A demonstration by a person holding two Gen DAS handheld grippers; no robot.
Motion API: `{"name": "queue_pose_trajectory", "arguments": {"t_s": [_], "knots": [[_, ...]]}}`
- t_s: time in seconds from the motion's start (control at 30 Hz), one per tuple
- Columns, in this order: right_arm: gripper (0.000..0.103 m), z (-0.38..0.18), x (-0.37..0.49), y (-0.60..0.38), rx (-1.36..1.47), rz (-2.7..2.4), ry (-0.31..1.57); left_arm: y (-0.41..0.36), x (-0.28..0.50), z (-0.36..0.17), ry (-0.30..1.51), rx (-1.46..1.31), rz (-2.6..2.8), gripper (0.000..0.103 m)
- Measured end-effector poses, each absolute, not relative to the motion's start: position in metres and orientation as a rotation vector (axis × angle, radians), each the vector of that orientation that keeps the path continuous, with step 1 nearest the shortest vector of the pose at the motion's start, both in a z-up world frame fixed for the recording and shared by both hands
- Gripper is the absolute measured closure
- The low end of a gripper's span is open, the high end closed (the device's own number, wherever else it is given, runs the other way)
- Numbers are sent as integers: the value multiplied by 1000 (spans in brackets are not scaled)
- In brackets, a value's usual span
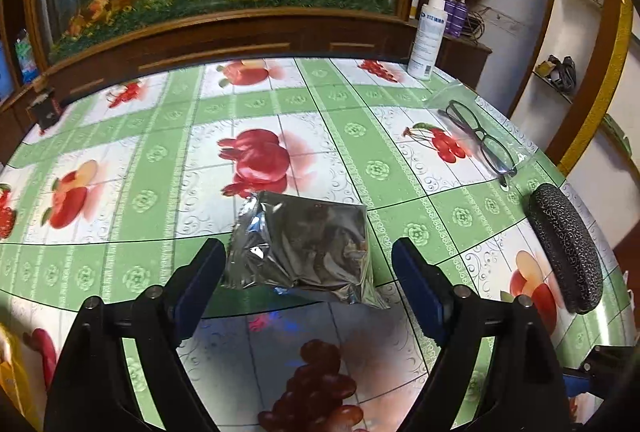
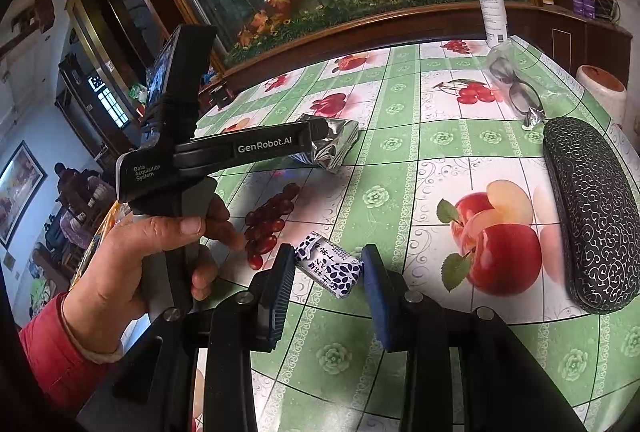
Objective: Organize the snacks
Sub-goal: 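Grasp the blue-and-white cube with the right tool while the left tool grasps the silver foil bag, then carry the cube and foil bag into the tray and open both tools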
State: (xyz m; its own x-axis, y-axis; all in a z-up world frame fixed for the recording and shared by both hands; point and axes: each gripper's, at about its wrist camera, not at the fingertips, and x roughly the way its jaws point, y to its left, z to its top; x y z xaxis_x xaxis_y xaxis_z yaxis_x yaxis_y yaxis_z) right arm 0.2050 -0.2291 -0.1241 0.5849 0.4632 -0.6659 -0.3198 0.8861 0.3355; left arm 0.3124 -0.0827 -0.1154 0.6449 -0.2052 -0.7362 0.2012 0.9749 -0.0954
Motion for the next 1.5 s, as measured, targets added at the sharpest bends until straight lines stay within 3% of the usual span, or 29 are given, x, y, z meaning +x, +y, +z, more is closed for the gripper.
{"name": "queue_pose_trajectory", "arguments": {"t_s": [0.4, 0.43, 0.47, 0.57, 1.5], "knots": [[67, -129, 207, -230, 196, 457, 832, -100, 336, -137, 935, 137, -199, 18], [67, -129, 206, -230, 196, 457, 830, -99, 336, -136, 931, 133, -197, 27], [67, -129, 206, -229, 194, 455, 830, -96, 334, -135, 920, 129, -197, 46], [67, -129, 206, -228, 193, 456, 830, -91, 330, -133, 901, 127, -201, 75], [68, -97, 168, -132, 99, 607, 788, 20, 163, -80, 764, 13, 39, 77]]}}
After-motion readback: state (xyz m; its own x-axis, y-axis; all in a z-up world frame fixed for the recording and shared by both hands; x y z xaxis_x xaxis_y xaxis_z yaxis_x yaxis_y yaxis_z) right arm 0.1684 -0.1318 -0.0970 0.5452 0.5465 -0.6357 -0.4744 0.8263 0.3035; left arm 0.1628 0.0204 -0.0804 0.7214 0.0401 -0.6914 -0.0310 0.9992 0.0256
